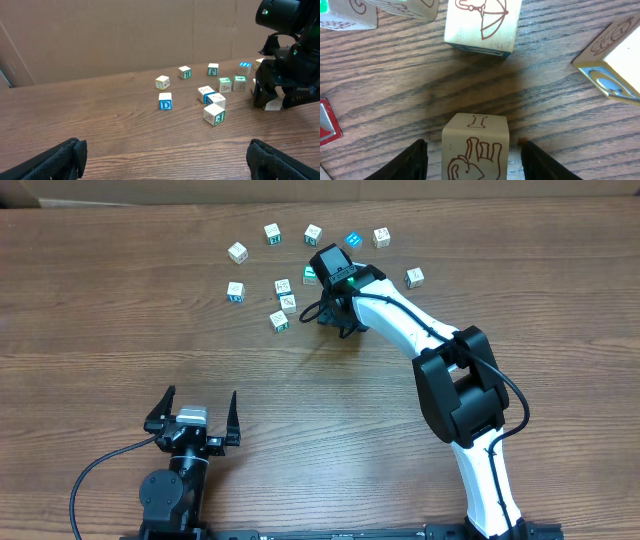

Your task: Form a circle

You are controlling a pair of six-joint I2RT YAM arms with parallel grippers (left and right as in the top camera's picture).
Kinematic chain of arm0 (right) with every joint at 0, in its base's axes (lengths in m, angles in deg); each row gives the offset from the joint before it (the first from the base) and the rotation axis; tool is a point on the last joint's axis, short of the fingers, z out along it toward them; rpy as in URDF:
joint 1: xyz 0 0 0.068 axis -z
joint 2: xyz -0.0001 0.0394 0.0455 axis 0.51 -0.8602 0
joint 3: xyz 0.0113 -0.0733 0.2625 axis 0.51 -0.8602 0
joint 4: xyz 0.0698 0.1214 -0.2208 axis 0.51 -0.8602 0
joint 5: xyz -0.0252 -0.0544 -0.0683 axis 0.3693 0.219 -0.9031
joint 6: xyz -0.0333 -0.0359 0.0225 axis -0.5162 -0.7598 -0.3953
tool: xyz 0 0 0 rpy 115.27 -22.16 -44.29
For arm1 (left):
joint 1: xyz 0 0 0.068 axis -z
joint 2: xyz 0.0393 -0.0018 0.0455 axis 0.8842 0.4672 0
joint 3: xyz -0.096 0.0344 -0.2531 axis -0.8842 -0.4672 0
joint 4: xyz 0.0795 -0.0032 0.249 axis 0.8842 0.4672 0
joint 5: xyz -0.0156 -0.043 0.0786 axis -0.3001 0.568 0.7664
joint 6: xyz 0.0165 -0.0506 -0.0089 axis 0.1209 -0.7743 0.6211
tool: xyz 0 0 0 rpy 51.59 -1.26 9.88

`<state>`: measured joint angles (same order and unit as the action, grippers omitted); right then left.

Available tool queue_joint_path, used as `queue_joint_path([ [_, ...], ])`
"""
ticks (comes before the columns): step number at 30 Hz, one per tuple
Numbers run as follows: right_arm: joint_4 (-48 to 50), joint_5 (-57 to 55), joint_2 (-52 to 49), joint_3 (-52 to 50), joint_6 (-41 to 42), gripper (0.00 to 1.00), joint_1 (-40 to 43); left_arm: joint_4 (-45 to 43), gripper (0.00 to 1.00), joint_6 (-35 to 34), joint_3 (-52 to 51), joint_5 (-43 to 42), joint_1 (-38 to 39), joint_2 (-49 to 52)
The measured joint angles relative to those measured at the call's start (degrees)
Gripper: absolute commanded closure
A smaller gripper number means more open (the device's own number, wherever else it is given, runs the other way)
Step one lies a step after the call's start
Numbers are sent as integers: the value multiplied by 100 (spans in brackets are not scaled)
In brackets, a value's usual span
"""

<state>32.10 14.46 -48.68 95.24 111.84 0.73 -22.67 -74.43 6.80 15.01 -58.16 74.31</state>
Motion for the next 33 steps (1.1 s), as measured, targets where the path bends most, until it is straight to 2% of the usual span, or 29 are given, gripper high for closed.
queue_joint_path([
  [3, 9, -2, 0, 0, 2, 47, 2, 0, 0, 0, 0, 0, 0, 0],
  [10, 79, -39, 0, 0, 2, 47, 2, 0, 0, 0, 0, 0, 0, 0],
  [18, 376, -247, 0, 0, 7, 58, 20, 0, 0, 0, 0, 0, 0, 0],
  [30, 455, -380, 0, 0, -66, 60, 22, 0, 1, 0, 0, 0, 0, 0],
  [33, 457, -393, 0, 0, -103, 66, 20, 0, 1, 0, 0, 0, 0, 0],
])
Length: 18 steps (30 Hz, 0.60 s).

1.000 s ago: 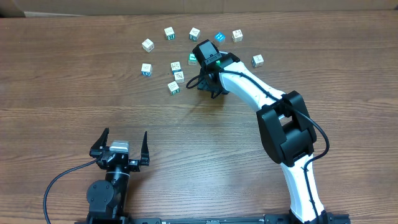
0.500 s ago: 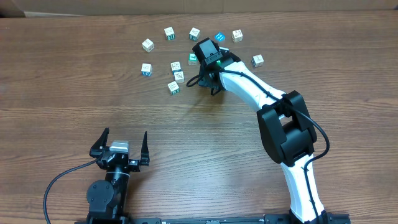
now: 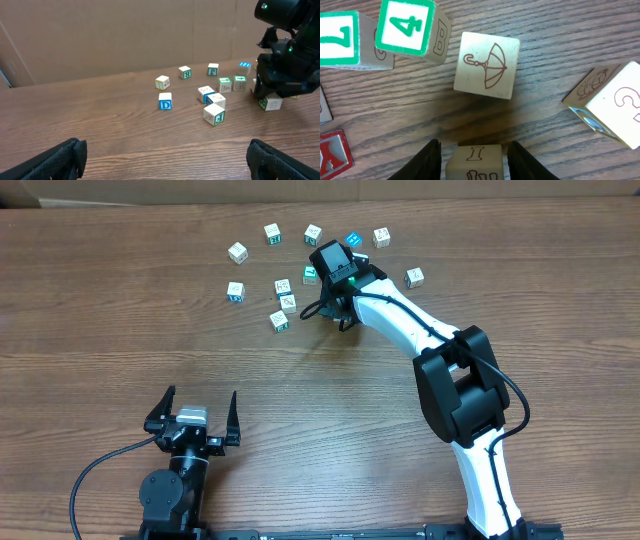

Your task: Form a circle

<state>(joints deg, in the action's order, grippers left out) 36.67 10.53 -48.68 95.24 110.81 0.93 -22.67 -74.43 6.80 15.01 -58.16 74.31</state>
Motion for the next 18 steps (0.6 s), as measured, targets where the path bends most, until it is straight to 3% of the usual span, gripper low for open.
queue_joint_path([
  [6, -81, -4, 0, 11, -33, 74, 2, 0, 0, 0, 0, 0, 0, 0],
  [18, -1095, 234, 33, 411, -168, 74, 2, 0, 0, 0, 0, 0, 0, 0],
])
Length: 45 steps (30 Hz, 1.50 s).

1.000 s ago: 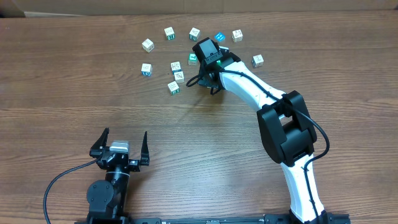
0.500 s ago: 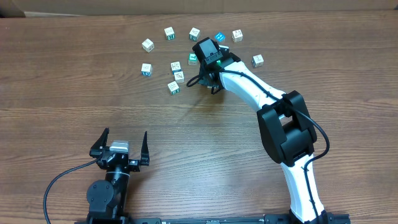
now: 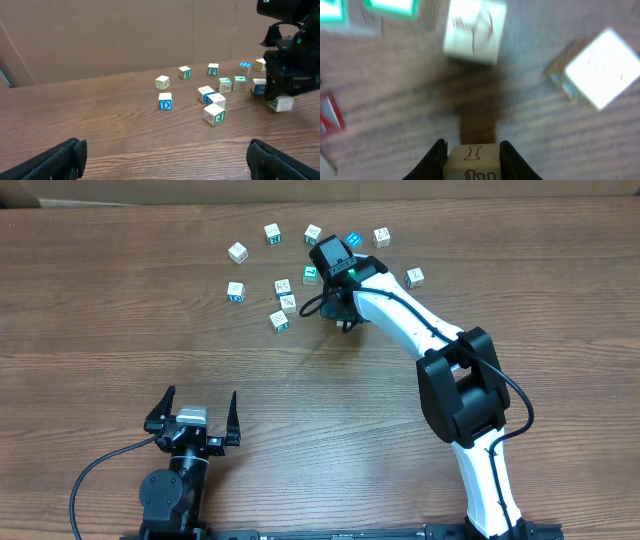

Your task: Form a circle

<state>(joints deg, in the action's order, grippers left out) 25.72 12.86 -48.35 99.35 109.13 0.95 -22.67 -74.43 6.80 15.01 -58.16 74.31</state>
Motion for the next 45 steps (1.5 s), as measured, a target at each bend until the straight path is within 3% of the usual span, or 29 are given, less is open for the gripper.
queue_joint_path([
  [12, -629, 734, 92, 0, -9, 74, -162, 0, 0, 0, 0, 0, 0, 0],
  [25, -772, 846, 92, 0, -9, 74, -870, 0, 0, 0, 0, 0, 0, 0],
  [45, -874, 752, 92, 0, -7, 74, -857, 0, 1, 0, 0, 0, 0, 0],
])
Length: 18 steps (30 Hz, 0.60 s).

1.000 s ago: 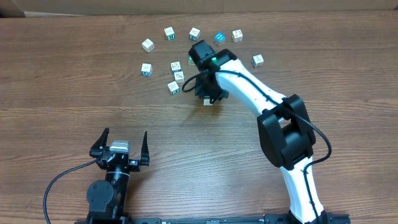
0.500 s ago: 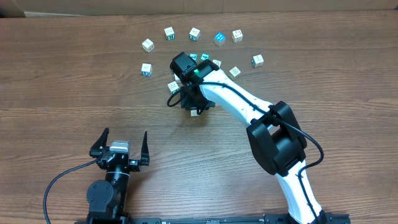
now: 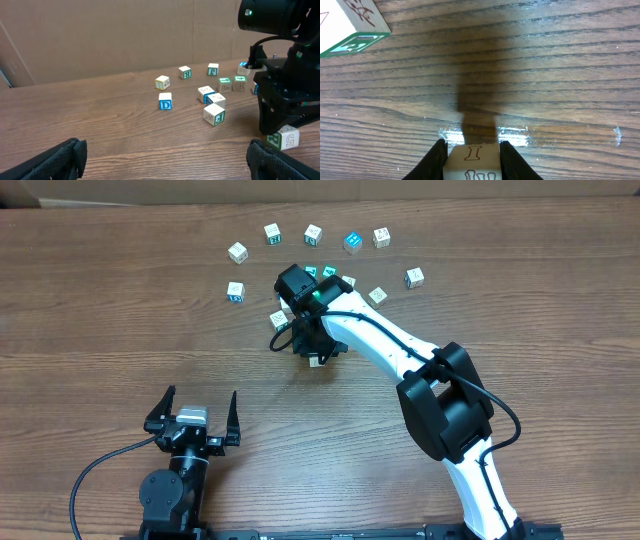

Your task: Form a circle

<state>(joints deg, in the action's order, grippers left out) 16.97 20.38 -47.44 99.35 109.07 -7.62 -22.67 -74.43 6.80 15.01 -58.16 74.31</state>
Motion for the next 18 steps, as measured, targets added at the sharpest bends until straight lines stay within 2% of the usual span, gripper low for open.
queue_joint_path([
  [18, -122, -68, 0, 0, 0, 73, 0, 0, 1, -2, 0, 0, 0, 0],
])
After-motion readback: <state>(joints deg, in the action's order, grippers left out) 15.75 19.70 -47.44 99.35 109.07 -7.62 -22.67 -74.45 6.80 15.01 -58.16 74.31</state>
